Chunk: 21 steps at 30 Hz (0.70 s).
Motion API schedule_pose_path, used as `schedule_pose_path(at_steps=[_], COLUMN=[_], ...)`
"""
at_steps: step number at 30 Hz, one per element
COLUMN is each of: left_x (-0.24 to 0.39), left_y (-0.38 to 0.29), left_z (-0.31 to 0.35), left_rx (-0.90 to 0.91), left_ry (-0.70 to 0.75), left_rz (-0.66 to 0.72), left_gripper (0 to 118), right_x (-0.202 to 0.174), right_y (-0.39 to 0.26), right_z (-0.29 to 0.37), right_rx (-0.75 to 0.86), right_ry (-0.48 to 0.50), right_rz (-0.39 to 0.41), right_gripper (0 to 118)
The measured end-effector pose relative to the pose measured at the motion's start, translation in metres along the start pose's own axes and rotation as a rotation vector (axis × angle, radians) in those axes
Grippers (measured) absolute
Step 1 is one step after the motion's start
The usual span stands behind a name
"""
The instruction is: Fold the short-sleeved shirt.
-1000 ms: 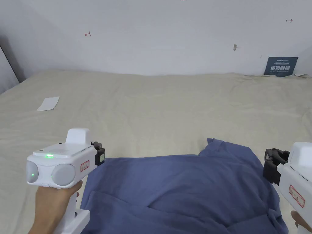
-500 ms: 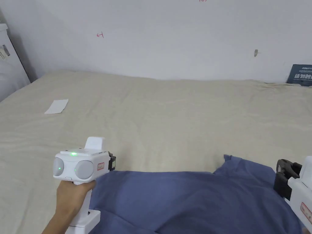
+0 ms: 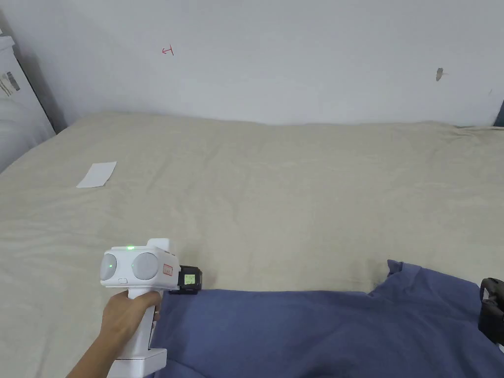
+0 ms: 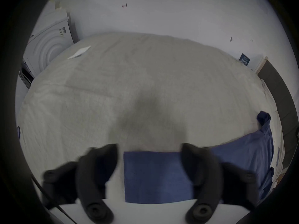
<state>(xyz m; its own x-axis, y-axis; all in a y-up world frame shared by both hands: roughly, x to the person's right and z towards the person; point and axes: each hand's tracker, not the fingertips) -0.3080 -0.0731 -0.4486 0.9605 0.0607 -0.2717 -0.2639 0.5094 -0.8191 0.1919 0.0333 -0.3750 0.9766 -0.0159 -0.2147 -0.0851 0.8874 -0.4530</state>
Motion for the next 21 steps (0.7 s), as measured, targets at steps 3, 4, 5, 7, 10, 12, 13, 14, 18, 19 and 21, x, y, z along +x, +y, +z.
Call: schedule_pose_path(at_steps=[3,4,5,7,10,12,13,14,18,19,21], left_x=[-0.002,-0.002,-0.001,-0.006,-0.003,0.001,0.002,0.001,0.005,0.005,0.008], left_y=[-0.001,-0.001,-0.002,-0.001,-0.001,0.0,0.0,0.001,0.001,0.001,-0.002], left_z=[-0.012,-0.015,-0.017,-0.024,-0.016,-0.011,-0.009,-0.011,-0.007,-0.004,0.006], left_rx=[-0.012,-0.027,-0.041,-0.05,-0.047,-0.04,-0.04,-0.04,-0.021,-0.015,0.01], left_ry=[0.014,0.018,0.022,0.023,0.018,0.029,0.011,0.011,0.001,-0.004,-0.017], left_rz=[-0.014,-0.02,-0.02,-0.017,-0.014,-0.031,-0.048,-0.058,-0.079,-0.08,-0.088], left_gripper=[103,103,103,102,72,52,39,21,2,2,1], right_x=[0.003,0.005,0.007,0.008,0.012,0.012,0.013,0.014,0.022,0.025,0.033], right_y=[-0.003,-0.005,-0.006,-0.007,-0.01,-0.01,-0.01,-0.01,-0.007,-0.005,-0.002], right_z=[-0.005,-0.007,-0.009,-0.01,-0.013,-0.014,-0.015,-0.017,-0.029,-0.035,-0.049], right_rx=[-0.018,-0.021,-0.026,-0.032,-0.042,-0.048,-0.052,-0.055,-0.08,-0.093,-0.113], right_ry=[0.0,-0.002,-0.004,-0.008,-0.007,-0.006,-0.006,-0.005,0.005,0.008,0.011], right_rz=[-0.008,-0.011,-0.011,-0.011,-0.013,-0.012,-0.012,-0.014,-0.033,-0.039,-0.053], right_gripper=[0,0,0,0,0,0,0,0,0,0,0])
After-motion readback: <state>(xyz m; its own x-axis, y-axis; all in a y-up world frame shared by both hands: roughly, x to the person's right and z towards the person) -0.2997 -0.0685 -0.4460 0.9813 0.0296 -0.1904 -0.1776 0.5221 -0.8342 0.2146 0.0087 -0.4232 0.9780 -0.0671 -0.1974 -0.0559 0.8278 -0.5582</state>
